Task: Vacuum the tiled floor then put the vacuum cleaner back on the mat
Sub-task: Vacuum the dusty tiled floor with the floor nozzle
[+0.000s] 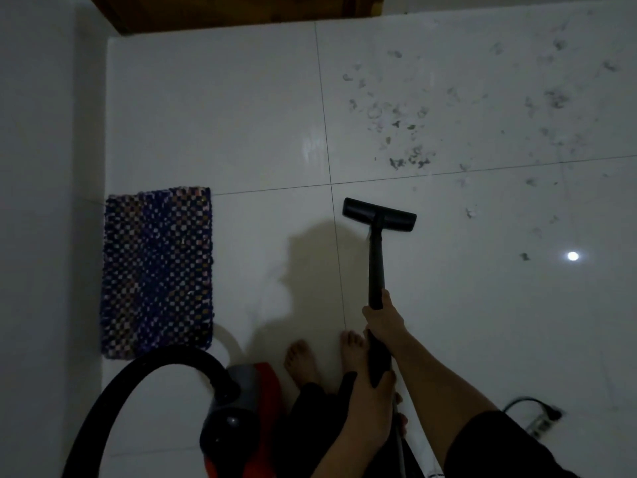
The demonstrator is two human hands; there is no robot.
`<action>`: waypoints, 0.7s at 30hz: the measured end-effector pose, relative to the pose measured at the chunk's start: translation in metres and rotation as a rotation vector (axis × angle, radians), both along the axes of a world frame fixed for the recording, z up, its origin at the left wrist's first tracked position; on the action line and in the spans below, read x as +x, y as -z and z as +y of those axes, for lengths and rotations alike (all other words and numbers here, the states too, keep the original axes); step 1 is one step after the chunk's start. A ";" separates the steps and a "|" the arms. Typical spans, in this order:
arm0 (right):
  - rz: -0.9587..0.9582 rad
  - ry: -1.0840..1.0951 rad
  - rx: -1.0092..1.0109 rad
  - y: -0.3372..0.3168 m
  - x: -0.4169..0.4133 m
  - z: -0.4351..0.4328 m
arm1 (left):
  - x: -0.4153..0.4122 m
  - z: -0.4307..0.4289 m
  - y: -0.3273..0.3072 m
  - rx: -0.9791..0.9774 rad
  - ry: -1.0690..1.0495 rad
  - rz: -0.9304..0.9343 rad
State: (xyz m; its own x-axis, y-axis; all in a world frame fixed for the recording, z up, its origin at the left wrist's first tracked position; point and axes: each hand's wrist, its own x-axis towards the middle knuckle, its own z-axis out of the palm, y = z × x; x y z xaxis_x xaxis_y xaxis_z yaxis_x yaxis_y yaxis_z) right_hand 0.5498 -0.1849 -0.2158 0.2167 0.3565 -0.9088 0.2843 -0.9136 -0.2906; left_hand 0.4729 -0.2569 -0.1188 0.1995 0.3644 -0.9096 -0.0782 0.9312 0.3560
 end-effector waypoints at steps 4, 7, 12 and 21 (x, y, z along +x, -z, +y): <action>0.020 0.031 -0.003 0.006 0.010 0.004 | 0.009 0.000 0.004 -0.023 0.027 0.006; 0.043 0.081 -0.017 0.008 0.016 0.014 | 0.017 0.010 0.008 -0.018 -0.005 -0.005; 0.055 0.158 -0.056 0.012 0.031 0.033 | 0.032 0.027 0.017 -0.019 0.037 -0.020; 0.056 0.153 0.011 0.008 0.035 0.078 | 0.034 0.069 0.026 0.025 0.065 0.043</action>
